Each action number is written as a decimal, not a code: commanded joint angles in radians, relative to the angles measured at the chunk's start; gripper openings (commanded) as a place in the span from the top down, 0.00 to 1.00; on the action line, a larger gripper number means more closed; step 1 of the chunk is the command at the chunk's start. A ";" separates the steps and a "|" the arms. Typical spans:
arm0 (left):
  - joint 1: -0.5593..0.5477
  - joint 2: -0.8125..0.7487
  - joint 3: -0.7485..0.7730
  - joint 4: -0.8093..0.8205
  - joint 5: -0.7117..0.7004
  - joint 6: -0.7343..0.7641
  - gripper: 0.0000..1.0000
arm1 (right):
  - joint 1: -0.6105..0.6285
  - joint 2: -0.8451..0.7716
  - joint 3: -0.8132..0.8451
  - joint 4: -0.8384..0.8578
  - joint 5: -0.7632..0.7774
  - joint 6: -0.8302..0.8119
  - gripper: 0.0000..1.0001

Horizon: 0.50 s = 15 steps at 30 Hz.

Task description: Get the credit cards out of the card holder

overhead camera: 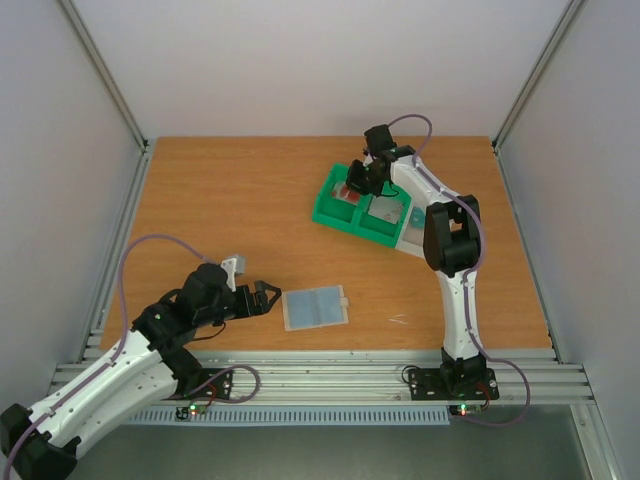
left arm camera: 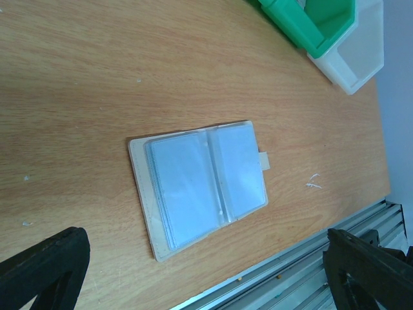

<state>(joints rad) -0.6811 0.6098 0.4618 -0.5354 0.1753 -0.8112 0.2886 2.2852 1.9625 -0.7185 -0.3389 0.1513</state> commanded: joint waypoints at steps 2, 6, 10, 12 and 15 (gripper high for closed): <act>-0.003 0.006 0.014 0.026 0.002 0.003 0.01 | -0.005 0.030 0.040 -0.023 0.030 -0.009 0.94; -0.003 0.007 0.017 0.025 0.001 0.001 0.01 | -0.006 0.030 0.040 -0.018 0.046 -0.004 0.92; -0.003 0.007 0.017 0.022 0.000 0.001 0.01 | -0.006 0.031 0.045 -0.021 0.056 -0.002 0.89; -0.002 0.008 0.017 0.019 0.000 0.001 0.01 | -0.005 0.029 0.046 -0.027 0.062 -0.002 0.87; -0.003 0.007 0.014 0.013 -0.005 0.000 0.01 | -0.006 0.024 0.051 -0.039 0.069 -0.003 0.83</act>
<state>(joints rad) -0.6811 0.6151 0.4618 -0.5354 0.1753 -0.8112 0.2878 2.2944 1.9766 -0.7288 -0.2993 0.1520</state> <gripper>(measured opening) 0.994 0.146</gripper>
